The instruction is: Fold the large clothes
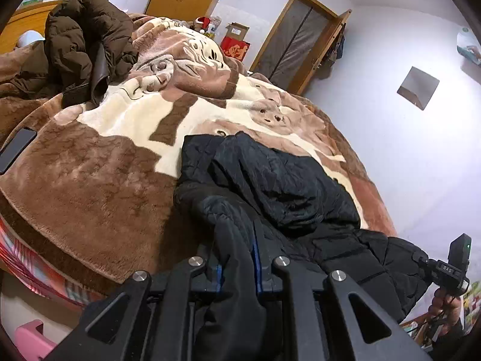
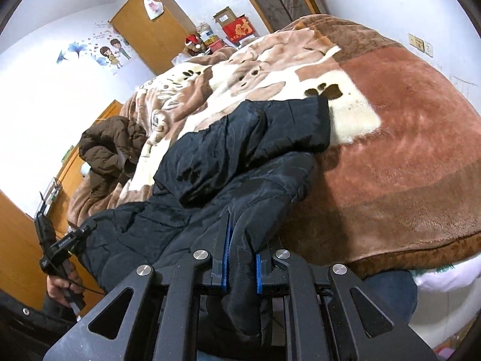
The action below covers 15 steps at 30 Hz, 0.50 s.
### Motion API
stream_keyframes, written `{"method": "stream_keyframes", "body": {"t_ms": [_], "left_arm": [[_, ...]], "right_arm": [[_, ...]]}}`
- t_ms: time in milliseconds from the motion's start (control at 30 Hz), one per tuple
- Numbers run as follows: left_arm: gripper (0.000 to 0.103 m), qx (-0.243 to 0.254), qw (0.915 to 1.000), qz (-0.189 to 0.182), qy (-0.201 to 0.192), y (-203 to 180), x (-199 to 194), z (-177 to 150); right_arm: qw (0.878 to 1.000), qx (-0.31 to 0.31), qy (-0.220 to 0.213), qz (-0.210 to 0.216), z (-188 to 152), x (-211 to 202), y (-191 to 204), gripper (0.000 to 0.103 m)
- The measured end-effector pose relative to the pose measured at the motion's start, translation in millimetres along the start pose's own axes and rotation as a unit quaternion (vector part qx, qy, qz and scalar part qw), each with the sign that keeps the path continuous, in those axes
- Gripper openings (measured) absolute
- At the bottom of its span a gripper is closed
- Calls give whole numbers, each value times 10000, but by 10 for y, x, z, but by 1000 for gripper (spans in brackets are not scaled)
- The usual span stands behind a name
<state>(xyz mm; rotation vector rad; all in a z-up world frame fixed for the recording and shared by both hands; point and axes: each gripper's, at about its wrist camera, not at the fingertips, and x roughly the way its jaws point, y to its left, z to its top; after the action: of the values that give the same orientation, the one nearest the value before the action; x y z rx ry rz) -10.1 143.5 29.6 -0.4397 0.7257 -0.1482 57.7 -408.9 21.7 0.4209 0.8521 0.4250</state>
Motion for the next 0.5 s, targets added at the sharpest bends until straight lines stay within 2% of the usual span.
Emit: {"method": "stream_keyframes", "body": {"t_ms": [267,500], "left_arm": [[16,-124,9996,3,-235,9,247,509],[16,62,9995,216,-237,-48,762,1064]], "right_arm": [[9990,154,-386,135,604,174,-8,13],[9991,232,-349,-89,1251,585,-59,13]]}}
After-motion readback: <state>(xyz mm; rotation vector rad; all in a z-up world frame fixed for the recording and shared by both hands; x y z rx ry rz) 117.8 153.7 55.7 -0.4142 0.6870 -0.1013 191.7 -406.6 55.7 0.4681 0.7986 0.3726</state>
